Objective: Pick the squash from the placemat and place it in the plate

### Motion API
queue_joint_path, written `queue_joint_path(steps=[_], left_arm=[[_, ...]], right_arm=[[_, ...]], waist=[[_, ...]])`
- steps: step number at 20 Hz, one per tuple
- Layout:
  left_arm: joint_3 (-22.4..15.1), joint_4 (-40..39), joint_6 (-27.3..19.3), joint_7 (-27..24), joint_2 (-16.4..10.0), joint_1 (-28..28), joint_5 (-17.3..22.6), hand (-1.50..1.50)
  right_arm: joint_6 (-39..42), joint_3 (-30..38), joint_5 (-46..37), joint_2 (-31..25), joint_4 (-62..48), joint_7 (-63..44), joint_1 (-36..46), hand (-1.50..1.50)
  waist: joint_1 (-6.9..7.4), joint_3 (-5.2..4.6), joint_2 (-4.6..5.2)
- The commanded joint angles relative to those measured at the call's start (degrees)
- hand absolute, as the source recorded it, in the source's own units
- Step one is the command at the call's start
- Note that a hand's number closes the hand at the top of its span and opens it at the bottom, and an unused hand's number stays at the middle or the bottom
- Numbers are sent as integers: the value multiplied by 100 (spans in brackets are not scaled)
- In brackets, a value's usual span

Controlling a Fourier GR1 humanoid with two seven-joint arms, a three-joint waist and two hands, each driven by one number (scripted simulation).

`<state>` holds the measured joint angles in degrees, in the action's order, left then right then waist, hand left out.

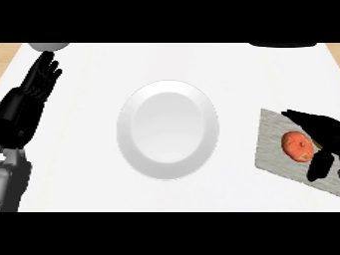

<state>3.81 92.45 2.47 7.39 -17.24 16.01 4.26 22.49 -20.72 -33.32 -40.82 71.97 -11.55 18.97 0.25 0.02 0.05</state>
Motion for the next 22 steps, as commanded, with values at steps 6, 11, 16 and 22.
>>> queue_joint_path(steps=[6,11,16,22], left_arm=[[240,131,336,-234,-48,-333,8,0],[217,-218,176,-355,161,-76,-212,0],[110,78,47,306,143,222,-242,0],[201,-330,104,-519,254,-217,-334,0]], right_arm=[[-66,316,-840,353,-1161,717,141,-150],[-619,149,-1543,898,-1639,789,73,-150],[-1883,394,-1580,1049,-1424,1270,140,150],[-2519,1007,-1580,813,-933,452,-668,150]], waist=[[17,-1,-2],[-6,-1,0],[-19,2,-10],[-201,-11,-31]])
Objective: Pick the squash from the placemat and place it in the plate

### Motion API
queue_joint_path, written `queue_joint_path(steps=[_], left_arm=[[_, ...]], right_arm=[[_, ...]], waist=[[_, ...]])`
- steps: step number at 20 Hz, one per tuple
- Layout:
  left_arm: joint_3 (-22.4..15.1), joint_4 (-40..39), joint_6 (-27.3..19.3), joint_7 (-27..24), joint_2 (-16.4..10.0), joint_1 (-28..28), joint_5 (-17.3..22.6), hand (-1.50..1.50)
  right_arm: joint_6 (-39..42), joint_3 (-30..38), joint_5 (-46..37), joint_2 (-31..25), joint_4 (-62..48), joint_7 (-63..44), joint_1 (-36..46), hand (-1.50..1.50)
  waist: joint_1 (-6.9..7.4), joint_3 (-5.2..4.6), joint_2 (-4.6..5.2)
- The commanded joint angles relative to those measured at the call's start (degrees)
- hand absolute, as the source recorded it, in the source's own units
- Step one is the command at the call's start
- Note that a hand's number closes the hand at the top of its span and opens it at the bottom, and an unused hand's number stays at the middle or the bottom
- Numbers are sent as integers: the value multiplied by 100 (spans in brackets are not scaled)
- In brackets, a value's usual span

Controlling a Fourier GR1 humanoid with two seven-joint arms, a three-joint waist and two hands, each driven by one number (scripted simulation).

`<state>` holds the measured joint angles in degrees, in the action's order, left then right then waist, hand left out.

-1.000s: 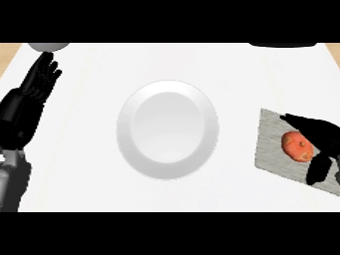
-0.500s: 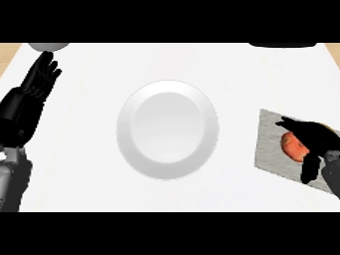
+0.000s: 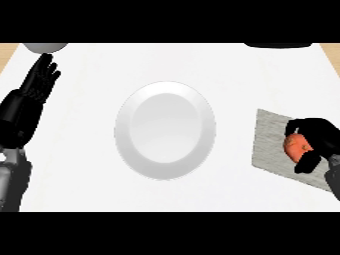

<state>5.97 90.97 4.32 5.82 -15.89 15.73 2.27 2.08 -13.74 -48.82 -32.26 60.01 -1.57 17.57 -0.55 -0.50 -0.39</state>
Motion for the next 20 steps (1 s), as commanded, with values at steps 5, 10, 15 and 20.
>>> queue_joint_path(steps=[5,10,15,20], left_arm=[[233,261,-36,256,-123,-224,112,0],[44,331,-13,82,24,-449,-23,0],[165,126,-54,94,-36,-72,-23,0],[150,166,146,80,-105,-184,62,0]], right_arm=[[-1075,851,22,-338,1201,-1332,-1917,150],[-961,975,240,-404,3758,-1819,-3136,150],[-936,851,517,-204,5382,-1663,-3456,150],[-934,297,798,476,6410,-1856,-3111,150]], waist=[[-286,36,-58],[-196,34,-29],[-179,39,-3],[-22,44,13]])
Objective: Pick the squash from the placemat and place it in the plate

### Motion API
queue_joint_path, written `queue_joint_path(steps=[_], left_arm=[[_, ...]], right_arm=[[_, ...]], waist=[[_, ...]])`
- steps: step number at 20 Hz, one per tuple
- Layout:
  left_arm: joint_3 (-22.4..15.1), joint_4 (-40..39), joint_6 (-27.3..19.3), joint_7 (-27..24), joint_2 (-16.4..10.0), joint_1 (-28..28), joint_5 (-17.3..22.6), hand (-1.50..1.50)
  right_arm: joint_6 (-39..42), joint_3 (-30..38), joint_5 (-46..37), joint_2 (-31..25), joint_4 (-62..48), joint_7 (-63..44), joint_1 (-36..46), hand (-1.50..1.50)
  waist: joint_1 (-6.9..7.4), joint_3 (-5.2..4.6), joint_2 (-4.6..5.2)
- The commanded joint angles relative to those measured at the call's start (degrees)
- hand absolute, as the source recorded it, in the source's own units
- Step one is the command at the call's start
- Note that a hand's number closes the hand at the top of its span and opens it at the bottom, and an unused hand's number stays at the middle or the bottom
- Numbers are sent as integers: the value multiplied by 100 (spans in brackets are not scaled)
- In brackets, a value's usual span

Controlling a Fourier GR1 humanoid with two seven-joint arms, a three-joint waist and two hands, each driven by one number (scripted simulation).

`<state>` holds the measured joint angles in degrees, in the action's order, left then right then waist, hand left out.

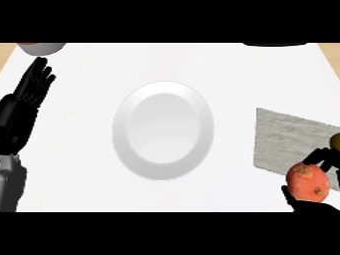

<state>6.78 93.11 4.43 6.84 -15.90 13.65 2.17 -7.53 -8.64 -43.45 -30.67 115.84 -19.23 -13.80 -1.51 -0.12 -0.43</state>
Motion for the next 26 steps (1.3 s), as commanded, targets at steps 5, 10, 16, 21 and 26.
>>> queue_joint_path(steps=[5,10,16,21,26], left_arm=[[-120,105,-30,361,99,364,-4,0],[-188,440,6,267,221,-77,-59,0],[-104,209,112,411,85,317,-28,0],[-278,170,-33,146,369,142,-219,0],[-13,89,159,64,167,136,-46,0]], right_arm=[[516,-1086,-311,881,1216,-1017,942,150],[1340,-1066,-198,1327,893,-1636,2184,150],[1112,-1561,-619,2567,-593,-2054,3533,150],[750,-1692,-492,3042,-1817,-2283,4254,150],[-258,-1828,-379,3059,-3593,-2159,5097,150]], waist=[[182,8,44],[210,9,43],[253,12,49],[231,12,52],[272,11,57]])
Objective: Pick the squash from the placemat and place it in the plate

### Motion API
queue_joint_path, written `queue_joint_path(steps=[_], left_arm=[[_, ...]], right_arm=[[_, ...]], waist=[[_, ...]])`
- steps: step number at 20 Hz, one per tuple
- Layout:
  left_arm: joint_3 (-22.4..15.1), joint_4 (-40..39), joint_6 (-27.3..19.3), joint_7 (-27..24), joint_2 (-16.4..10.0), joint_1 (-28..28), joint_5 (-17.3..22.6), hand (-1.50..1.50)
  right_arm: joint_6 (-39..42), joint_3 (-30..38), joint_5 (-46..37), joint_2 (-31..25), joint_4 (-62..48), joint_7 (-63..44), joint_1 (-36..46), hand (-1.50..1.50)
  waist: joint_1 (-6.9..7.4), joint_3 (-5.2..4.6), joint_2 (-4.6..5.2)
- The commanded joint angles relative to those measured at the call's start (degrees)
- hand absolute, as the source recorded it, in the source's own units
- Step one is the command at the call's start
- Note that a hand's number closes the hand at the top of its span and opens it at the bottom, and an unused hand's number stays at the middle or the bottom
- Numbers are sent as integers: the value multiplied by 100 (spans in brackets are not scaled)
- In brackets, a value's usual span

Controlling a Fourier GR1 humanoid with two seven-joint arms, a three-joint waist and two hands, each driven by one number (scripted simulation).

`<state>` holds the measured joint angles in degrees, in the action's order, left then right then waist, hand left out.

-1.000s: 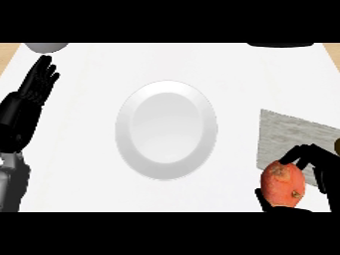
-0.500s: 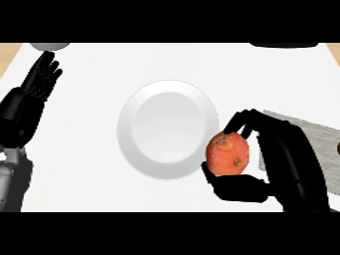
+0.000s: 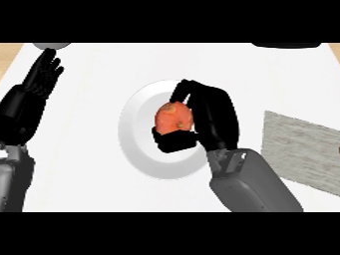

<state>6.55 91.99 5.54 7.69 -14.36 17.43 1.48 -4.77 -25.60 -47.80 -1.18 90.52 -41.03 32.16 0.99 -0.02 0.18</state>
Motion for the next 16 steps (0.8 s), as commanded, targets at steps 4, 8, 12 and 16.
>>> queue_joint_path(steps=[4,8,12,16], left_arm=[[66,301,169,34,-20,-294,150,0],[6,103,212,-56,-25,-154,67,0],[-52,-63,148,44,51,84,4,0],[-136,70,143,-133,111,-70,-84,0]], right_arm=[[-1082,-100,213,115,-2376,265,1126,150],[-1417,-670,611,117,-3543,284,1566,150],[-2454,-535,1688,118,-4180,608,1765,-150],[-2593,-612,2626,118,-4786,1196,2061,-150]], waist=[[74,1,7],[149,0,39],[182,4,52],[277,6,68]])
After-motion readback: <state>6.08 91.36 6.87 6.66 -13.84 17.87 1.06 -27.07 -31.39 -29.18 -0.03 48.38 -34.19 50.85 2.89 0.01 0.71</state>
